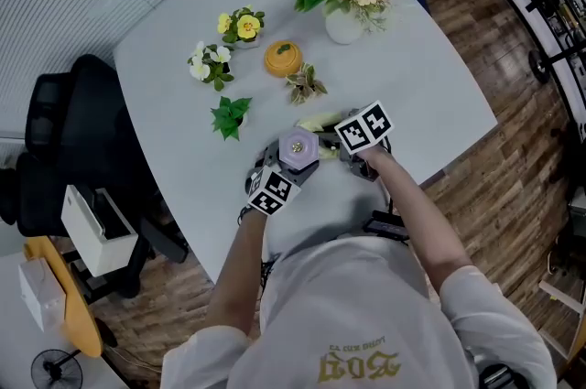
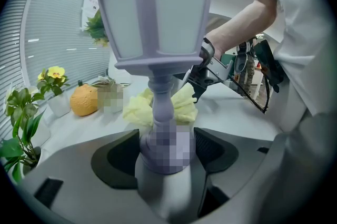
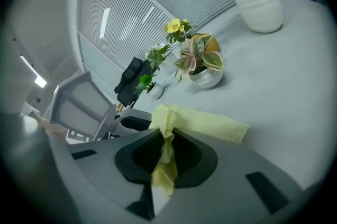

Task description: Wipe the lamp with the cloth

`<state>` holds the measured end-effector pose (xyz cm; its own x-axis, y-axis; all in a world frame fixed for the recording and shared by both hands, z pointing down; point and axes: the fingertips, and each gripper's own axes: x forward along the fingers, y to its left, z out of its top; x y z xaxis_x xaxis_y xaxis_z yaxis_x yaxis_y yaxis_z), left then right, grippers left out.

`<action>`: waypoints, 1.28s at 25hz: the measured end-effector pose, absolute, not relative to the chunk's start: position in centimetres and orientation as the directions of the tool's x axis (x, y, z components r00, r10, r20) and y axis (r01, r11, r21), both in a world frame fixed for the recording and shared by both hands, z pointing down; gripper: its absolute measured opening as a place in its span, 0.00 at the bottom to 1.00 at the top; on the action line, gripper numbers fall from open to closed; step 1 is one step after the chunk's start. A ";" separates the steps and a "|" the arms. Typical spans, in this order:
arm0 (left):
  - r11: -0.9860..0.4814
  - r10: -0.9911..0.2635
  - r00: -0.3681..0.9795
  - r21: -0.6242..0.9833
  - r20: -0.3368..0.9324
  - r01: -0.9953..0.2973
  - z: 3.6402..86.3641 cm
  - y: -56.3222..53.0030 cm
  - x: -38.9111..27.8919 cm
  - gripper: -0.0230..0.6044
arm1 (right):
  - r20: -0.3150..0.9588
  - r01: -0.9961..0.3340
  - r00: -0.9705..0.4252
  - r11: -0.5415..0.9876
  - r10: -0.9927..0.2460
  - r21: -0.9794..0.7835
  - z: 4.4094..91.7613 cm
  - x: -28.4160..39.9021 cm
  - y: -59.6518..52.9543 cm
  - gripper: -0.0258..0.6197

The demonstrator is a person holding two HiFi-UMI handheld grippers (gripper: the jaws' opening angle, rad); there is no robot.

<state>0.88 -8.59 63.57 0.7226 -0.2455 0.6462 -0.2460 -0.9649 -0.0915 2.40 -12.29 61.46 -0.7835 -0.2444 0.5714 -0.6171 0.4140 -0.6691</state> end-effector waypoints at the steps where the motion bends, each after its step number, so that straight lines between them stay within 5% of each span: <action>1: -0.965 -0.246 0.722 -0.092 0.647 -0.246 63.6 -8.6 0.9 0.52 | 0.572 -0.620 -0.781 0.412 -0.249 -0.668 61.5 2.5 -12.2 0.12; 32: -0.965 -0.247 0.707 -0.098 0.663 -0.245 63.9 -8.5 0.9 0.52 | 0.639 -0.645 -0.747 0.435 -0.185 -0.628 62.6 3.3 -7.1 0.12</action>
<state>0.90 -8.46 63.86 0.7070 -0.2469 0.6628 -0.2447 -0.9646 -0.0983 3.26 -7.08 62.60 -0.7468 -0.1846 0.6389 -0.6450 0.4352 -0.6282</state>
